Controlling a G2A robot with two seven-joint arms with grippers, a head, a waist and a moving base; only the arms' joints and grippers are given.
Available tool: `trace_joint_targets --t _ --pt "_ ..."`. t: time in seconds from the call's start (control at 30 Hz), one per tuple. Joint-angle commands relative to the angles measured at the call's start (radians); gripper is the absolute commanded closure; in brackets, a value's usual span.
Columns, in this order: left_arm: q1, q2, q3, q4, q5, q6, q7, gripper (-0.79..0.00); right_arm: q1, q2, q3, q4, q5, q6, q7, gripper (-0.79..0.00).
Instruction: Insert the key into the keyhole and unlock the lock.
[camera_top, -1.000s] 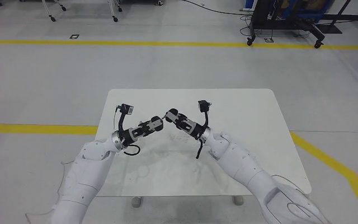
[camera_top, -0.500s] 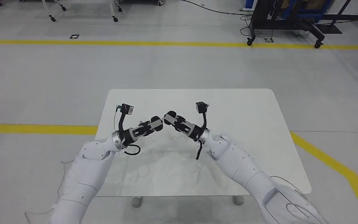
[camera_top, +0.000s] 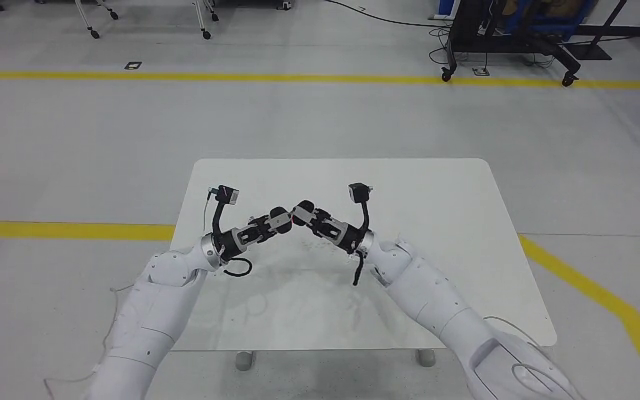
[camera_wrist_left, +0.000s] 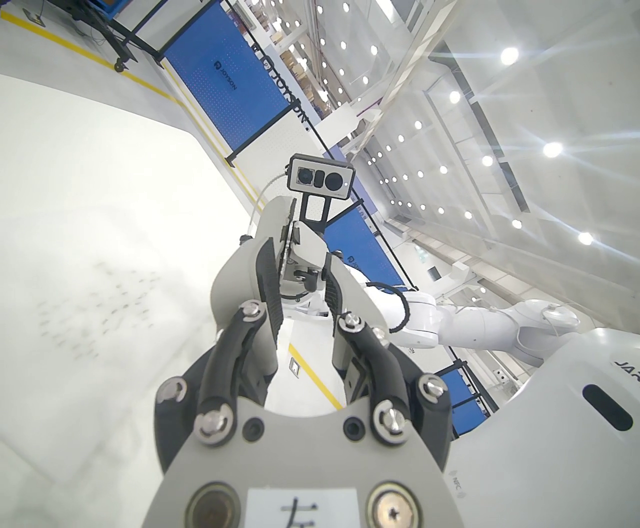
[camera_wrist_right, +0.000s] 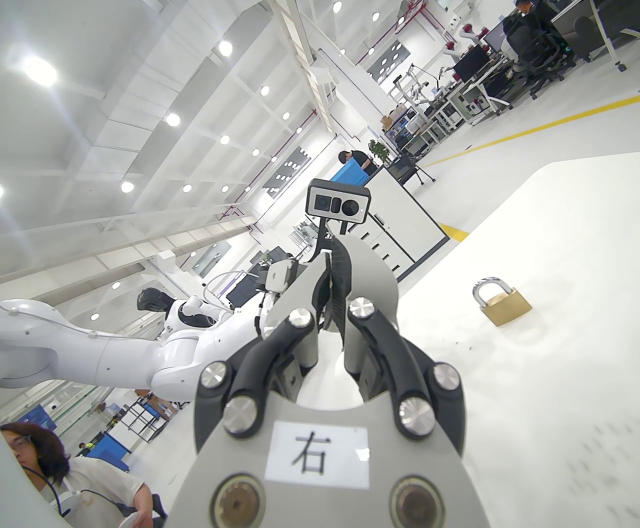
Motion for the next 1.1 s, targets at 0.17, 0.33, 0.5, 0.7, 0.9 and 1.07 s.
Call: trace_joint_targets --t 0.17,0.33,0.5,0.7,0.9,1.07 --pt "0.000 0.002 0.004 -0.002 0.012 0.003 0.017 -0.252 -0.009 0.000 0.010 -0.008 0.018 0.000 0.039 0.000" --pt "-0.002 0.004 0.009 0.000 0.033 0.003 0.028 -0.108 -0.011 -0.002 0.017 -0.007 0.027 0.000 0.060 0.000" --pt "-0.002 0.005 0.016 -0.004 0.099 -0.009 0.068 0.000 -0.015 -0.004 0.023 -0.007 0.038 0.000 0.077 0.000" --pt "0.002 0.005 0.023 -0.011 0.116 -0.004 0.097 0.000 -0.021 -0.006 0.028 -0.010 0.062 0.000 0.109 -0.785" --pt "0.002 0.007 0.019 -0.005 0.087 0.001 0.108 0.000 -0.021 -0.006 0.029 -0.010 0.064 0.000 0.109 -0.785" --pt "-0.001 0.009 0.016 0.001 0.064 0.005 0.100 0.000 -0.021 -0.006 0.029 -0.010 0.064 0.000 0.109 -0.785"
